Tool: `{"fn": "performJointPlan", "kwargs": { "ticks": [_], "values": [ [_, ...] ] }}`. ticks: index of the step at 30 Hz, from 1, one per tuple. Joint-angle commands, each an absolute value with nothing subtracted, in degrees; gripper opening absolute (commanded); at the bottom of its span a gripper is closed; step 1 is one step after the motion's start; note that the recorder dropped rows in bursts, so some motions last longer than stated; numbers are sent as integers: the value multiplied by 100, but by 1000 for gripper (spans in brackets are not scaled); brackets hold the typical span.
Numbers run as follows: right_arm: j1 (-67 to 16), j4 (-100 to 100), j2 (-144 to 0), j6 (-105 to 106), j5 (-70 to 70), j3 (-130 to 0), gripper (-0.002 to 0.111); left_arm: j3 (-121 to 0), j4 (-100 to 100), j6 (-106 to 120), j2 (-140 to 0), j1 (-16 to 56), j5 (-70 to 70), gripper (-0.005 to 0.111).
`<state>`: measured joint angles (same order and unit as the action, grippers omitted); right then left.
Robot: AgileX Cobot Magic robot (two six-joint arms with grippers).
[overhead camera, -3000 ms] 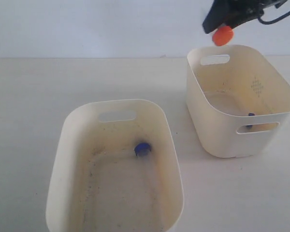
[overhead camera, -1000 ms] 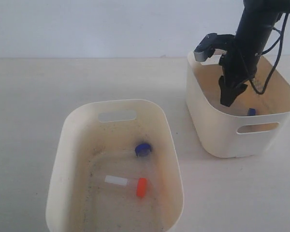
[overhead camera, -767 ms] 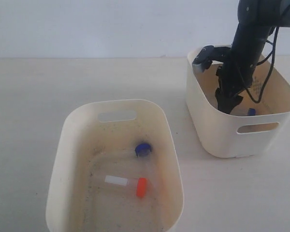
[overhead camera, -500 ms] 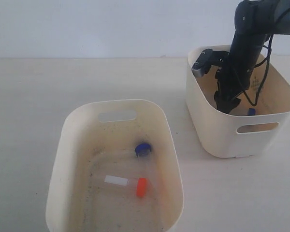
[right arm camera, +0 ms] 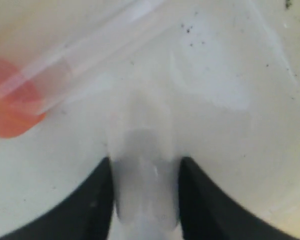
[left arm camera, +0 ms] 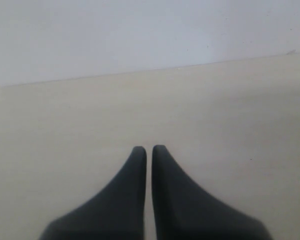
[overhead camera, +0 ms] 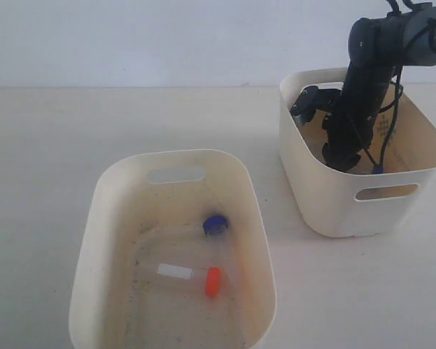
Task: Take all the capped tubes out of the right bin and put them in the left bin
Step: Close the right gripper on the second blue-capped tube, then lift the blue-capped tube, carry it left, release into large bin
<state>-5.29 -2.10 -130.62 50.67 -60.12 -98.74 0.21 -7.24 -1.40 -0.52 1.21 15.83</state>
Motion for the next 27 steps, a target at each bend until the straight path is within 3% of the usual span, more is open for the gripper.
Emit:
{"fn": "performJointPlan", "kwargs": {
  "ticks": [1, 2, 19, 27],
  "values": [
    [-514, -202, -13120, 4870, -6056, -9864, 5, 0, -686, -206, -41, 114, 1499, 4],
    [-514, -202, -13105, 4823, -6101, -9864, 0, 0, -686, -206, -41, 114, 1499, 4],
    [-514, -74, -11369, 4007, -6481, -9864, 0, 0, -686, -206, -41, 114, 1499, 4],
    [-514, -875, -10164, 2444, -6877, -9864, 0, 0, -686, -206, -41, 114, 1499, 4]
  ]
}}
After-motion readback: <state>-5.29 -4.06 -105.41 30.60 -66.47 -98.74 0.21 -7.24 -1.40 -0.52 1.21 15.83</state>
